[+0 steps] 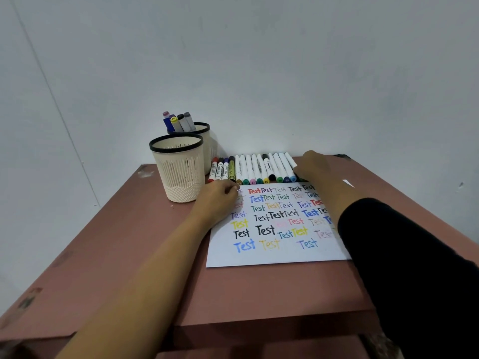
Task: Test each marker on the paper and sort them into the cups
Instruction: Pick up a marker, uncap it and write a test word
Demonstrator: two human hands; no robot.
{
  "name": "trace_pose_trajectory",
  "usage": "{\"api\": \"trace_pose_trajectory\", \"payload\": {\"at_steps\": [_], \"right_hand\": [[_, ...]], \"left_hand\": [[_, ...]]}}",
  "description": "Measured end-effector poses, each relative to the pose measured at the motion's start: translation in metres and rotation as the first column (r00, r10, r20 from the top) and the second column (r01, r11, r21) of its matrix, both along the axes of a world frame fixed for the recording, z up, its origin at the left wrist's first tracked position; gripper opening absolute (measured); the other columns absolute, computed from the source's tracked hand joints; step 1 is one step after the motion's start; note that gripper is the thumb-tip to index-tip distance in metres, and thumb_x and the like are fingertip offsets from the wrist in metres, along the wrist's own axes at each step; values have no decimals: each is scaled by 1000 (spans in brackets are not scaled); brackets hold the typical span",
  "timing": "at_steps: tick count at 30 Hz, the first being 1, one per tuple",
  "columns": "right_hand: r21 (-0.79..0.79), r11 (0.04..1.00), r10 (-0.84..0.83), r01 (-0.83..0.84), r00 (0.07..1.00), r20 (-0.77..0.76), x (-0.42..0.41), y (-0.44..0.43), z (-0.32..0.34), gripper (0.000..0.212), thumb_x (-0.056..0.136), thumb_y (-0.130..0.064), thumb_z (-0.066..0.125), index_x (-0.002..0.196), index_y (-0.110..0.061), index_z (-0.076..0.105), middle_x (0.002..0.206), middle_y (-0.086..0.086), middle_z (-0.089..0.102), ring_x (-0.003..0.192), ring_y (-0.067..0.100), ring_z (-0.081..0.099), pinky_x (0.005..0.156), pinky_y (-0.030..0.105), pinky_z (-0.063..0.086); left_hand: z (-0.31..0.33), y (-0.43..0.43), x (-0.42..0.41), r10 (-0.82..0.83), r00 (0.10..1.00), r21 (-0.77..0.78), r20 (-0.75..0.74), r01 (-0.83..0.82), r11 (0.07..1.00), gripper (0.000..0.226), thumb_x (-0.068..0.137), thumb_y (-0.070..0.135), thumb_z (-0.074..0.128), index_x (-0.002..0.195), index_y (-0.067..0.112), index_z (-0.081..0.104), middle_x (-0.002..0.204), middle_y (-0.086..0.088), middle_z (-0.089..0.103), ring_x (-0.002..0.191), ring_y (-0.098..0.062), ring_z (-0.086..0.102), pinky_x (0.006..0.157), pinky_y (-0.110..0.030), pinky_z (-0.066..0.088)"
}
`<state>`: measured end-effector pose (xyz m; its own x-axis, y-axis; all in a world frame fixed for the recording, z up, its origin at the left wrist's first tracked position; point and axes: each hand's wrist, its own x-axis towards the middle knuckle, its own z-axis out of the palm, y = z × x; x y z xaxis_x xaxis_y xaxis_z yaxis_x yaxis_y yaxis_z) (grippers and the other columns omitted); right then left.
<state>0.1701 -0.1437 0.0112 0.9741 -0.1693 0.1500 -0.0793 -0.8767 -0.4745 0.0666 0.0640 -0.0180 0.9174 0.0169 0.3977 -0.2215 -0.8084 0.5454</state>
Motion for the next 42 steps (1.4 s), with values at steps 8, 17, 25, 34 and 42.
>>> {"api": "trace_pose_trajectory", "payload": {"at_steps": [8,17,25,34,42], "right_hand": [[266,957,-157,112,976,154,-6,1,0,33,93,-11,50,63,-13,36,67,3,44,72,22,49,47,24,27],[698,670,16,-253,945,328,-60,15,21,14,91,-16,58,90,-3,64,67,6,61,58,13,54,60,28,48],[867,411,73,-282,958,277,-100,22,14,20,90,-19,63,72,-10,58,62,5,56,52,12,49,48,21,42],[962,229,113,-148,986,125,-109,32,2,45,86,-47,62,87,-2,62,59,10,61,41,14,57,43,21,49],[958,152,482,-242,864,142,-112,45,-8,12,90,-23,63,89,-11,63,64,2,56,53,8,51,45,19,42]], "left_hand": [[2,1,-1,4,1000,-60,-17,-5,998,30,95,17,45,115,8,65,116,-7,66,107,-19,57,77,-19,35],[5,1,-6,18,1000,-51,-10,-18,999,30,96,17,44,117,7,64,113,-11,66,102,-23,58,77,-21,36],[2,3,-12,8,981,-111,196,14,994,36,93,15,50,128,7,51,124,-13,52,112,-23,51,91,-22,37],[-1,1,-19,-136,974,149,182,110,983,26,90,31,57,110,15,52,87,5,53,77,-15,50,63,-27,34],[3,-2,-19,-223,959,35,177,220,975,28,93,29,53,109,8,61,83,-3,60,76,-16,52,66,-24,33]]}}
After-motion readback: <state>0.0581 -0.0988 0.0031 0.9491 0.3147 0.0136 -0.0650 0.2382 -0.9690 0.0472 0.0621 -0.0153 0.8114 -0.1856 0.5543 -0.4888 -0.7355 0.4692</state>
